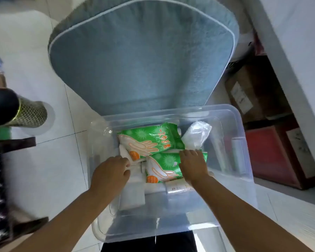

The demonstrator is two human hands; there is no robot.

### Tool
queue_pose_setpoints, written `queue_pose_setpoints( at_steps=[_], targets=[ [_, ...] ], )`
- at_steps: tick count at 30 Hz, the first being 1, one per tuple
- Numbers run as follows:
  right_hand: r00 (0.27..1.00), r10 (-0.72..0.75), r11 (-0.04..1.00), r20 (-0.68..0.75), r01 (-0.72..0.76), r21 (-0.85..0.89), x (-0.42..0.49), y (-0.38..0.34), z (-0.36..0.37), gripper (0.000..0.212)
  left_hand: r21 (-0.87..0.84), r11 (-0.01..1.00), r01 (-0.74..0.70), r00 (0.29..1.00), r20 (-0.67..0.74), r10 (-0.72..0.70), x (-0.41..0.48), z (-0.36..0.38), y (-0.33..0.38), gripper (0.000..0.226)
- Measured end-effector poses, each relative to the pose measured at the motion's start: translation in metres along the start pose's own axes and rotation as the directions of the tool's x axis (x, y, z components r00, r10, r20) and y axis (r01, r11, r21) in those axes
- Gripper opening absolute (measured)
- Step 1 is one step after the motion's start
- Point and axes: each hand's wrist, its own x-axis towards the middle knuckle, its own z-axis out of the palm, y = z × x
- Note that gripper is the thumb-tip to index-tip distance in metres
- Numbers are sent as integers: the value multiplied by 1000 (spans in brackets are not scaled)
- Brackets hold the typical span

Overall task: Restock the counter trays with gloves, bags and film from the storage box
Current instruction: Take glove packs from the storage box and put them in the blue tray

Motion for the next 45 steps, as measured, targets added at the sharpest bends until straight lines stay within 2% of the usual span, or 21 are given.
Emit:
queue_pose_setpoints(
  at_steps=[1,4,7,10,13,15,18,21,23,25,28,30,32,35,38,40,43,45],
  targets=[
    [1000,12,1000,9,-12,-26,-1,1,2,34,5,1000,0,1000,5,0,2,3,3,16],
    [994,44,997,-102,-50,-57,-6,-2,-2,19,-12,1000,-9,1000,7,10,9,11,14,22],
    [996,4,1000,-88,-2,28,-16,0,-4,8,-49,998,-31,999,21,32,14,18,32,26],
    [979,-38,993,-200,59,99,-31,2,-14,10,-56,985,-166,986,-5,166,17,23,52,40],
    [928,-106,974,-356,169,150,-48,1,-26,12,-42,959,-279,960,26,280,16,23,69,54],
    [891,-125,953,-437,230,197,-56,0,-37,15,-56,964,-261,962,64,265,12,20,77,48],
    [823,-179,926,-540,326,190,-61,-4,-53,20,-15,977,-212,977,24,213,1,8,77,26],
    [803,-43,927,-595,254,277,-62,-5,-63,41,19,995,-101,993,-64,102,-11,-19,61,20],
    [805,135,908,-578,133,398,-59,-1,-65,54,-43,999,4,988,-155,-11,-19,-42,44,17],
    [815,263,867,-516,35,498,-53,2,-60,56,-100,991,90,968,-227,-111,-27,-62,24,15],
    [908,307,807,-287,-88,584,-34,1,-38,45,-152,974,169,946,-252,-203,-31,-78,0,17],
    [931,349,738,-106,-203,643,-16,-4,-22,43,-188,960,208,939,-235,-250,-30,-78,-9,19],
    [910,415,681,20,-325,656,3,-10,-8,43,-227,946,230,936,-213,-279,-27,-72,-15,18],
    [858,507,631,78,-431,645,27,-24,5,36,-279,928,247,930,-201,-308,-24,-62,-20,15],
    [808,568,537,158,-509,673,40,-35,13,31,-303,920,250,928,-198,-317,-23,-57,-23,12],
    [803,567,544,186,-534,648,40,-38,14,28,-313,918,245,929,-194,-314,-23,-57,-24,12],
    [824,545,524,153,-478,705,31,-38,3,19,-310,925,220,936,-201,-290,-22,-60,-22,11],
    [838,532,411,119,-379,829,17,-40,-9,15,-308,930,200,940,-208,-271,-23,-65,-19,11]
  ],
)
